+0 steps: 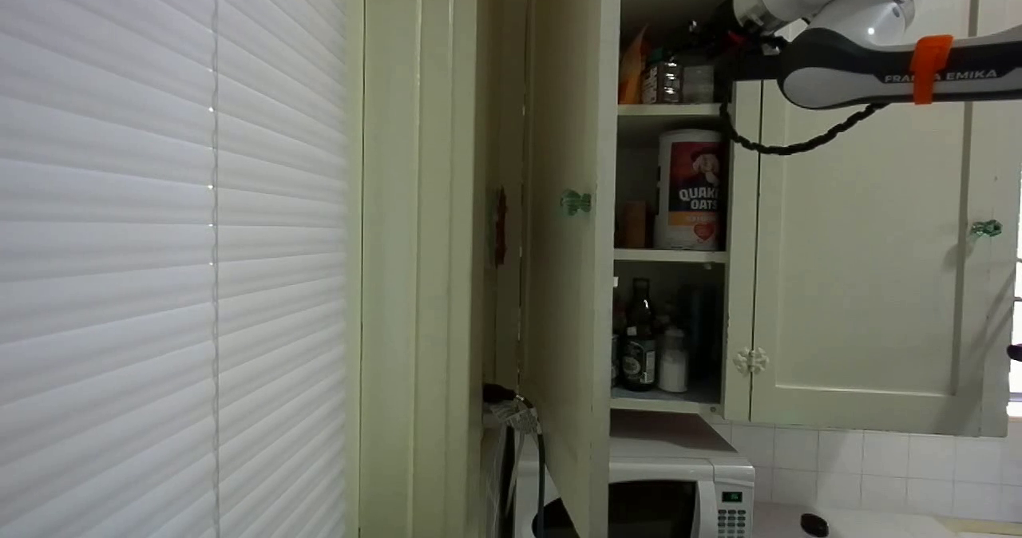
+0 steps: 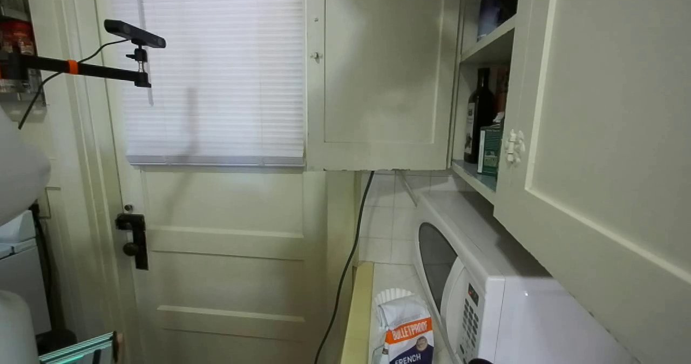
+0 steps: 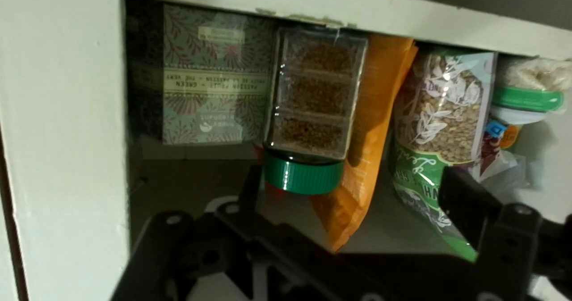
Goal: Remove the coffee jar from the open cabinet and put it on the counter.
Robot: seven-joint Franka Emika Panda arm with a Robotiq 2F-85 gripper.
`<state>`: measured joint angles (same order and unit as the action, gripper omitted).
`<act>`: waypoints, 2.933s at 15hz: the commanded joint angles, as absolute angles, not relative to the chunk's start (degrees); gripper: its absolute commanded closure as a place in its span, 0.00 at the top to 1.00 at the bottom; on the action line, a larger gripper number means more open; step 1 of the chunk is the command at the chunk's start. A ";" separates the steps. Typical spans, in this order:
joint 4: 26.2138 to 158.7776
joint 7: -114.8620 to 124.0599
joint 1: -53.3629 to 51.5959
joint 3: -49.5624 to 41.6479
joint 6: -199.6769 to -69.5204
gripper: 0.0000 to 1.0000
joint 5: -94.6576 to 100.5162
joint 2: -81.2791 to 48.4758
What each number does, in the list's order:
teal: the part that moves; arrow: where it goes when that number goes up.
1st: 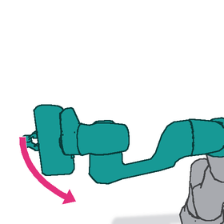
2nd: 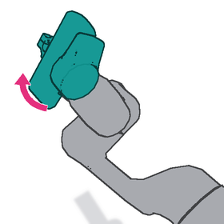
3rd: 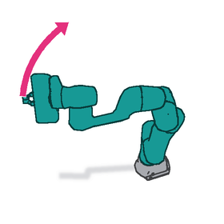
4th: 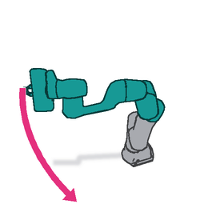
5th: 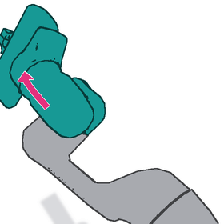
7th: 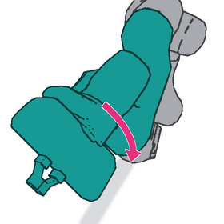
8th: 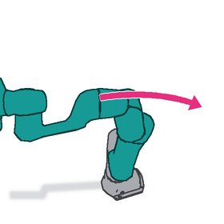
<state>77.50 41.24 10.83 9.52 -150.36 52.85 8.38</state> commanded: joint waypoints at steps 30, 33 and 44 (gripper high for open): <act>64.99 63.83 12.48 7.92 -154.49 1.00 70.44 -5.52; 65.36 64.75 12.44 7.87 -154.29 0.65 70.91 -5.48; 69.84 58.81 12.25 9.93 -156.17 0.48 62.52 -1.38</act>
<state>66.16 62.12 12.12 8.90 -153.53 68.45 -4.69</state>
